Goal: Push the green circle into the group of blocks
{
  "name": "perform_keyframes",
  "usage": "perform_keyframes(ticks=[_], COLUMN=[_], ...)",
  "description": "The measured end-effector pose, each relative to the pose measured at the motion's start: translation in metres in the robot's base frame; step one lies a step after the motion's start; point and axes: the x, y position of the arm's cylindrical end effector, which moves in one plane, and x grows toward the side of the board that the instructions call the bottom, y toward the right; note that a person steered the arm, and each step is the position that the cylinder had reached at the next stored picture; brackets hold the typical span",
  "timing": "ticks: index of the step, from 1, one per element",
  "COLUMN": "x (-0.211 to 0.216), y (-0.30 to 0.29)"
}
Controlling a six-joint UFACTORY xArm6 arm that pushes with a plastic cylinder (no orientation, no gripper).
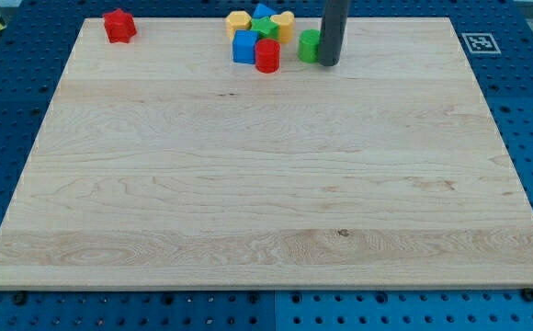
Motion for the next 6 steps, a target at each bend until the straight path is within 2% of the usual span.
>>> perform_keyframes(ticks=[2, 3, 4, 6], x=[0.025, 0.009, -0.019, -0.033], y=[0.029, 0.036, 0.014, -0.034])
